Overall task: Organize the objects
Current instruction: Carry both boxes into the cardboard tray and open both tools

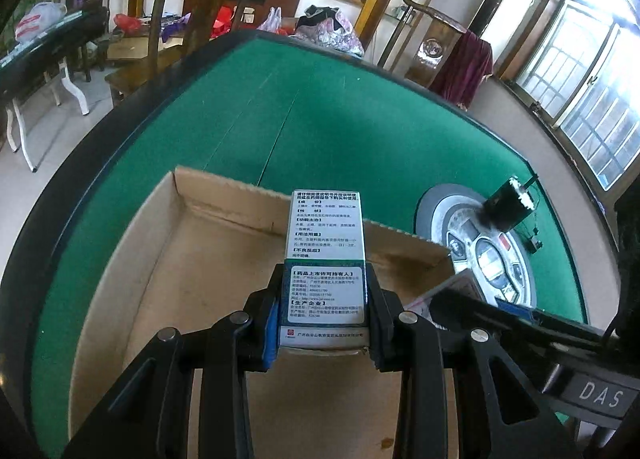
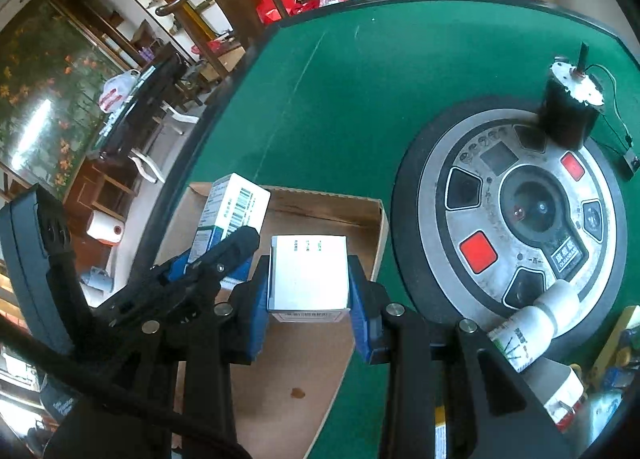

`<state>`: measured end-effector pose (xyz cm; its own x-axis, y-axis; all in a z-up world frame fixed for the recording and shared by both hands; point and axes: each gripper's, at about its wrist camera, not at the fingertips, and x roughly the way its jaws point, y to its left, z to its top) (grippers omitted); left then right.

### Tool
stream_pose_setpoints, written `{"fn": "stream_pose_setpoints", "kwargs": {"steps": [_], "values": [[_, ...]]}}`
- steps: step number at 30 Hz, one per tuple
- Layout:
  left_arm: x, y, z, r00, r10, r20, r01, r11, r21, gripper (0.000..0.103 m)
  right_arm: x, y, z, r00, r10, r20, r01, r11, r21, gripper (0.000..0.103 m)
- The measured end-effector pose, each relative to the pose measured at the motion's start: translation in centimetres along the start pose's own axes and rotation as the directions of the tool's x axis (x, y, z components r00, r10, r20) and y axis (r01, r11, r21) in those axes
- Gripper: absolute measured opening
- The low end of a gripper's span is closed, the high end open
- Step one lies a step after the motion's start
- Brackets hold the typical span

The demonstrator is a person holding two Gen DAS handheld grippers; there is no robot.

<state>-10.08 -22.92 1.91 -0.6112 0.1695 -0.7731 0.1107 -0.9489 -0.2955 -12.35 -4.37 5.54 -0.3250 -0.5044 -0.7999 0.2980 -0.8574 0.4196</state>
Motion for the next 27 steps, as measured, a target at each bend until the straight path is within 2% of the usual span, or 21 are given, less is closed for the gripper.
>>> {"fn": "stream_pose_setpoints", "kwargs": {"steps": [6, 10, 14, 17, 18, 20, 27], "values": [[1.0, 0.9, -0.4, 0.997, -0.037, -0.063, 0.032, 0.997, -0.074, 0.035, 0.3, 0.0, -0.3, 0.998, -0.051, 0.019, 0.052, 0.998, -0.024, 0.033], [0.2, 1.1, -0.4, 0.998, -0.033, -0.050, 0.029, 0.996, -0.085, 0.035, 0.1, -0.5, -0.6, 0.999, -0.028, 0.031, 0.028, 0.999, -0.017, 0.037], [-1.3, 1.6, -1.6, 0.999, -0.011, -0.039, 0.006, 0.992, -0.130, 0.046, -1.5, -0.6, -0.9, 0.995, -0.034, 0.089, 0.035, 0.999, -0.019, 0.038], [-1.8, 2.0, -3.4, 0.999, 0.006, -0.033, -0.011, 0.987, -0.157, 0.047, -3.7, -0.5, -2.0, 0.986, -0.046, 0.158, 0.054, 0.998, -0.041, 0.041], [-2.1, 2.0, -3.9, 1.000, 0.007, -0.015, -0.009, 0.988, -0.153, 0.047, -4.5, -0.3, -2.6, 0.983, -0.046, 0.178, 0.055, 0.997, -0.046, 0.045], [-2.3, 1.6, -4.3, 1.000, 0.027, -0.014, -0.028, 0.989, -0.143, 0.048, -5.7, -0.5, -3.9, 0.977, -0.038, 0.210, 0.049, 0.998, -0.048, 0.046], [-3.9, 0.8, -6.5, 1.000, 0.000, -0.014, -0.002, 0.991, -0.131, 0.048, -9.3, -1.7, -8.4, 0.968, -0.036, 0.247, 0.052, 0.997, -0.061, 0.046]]}}
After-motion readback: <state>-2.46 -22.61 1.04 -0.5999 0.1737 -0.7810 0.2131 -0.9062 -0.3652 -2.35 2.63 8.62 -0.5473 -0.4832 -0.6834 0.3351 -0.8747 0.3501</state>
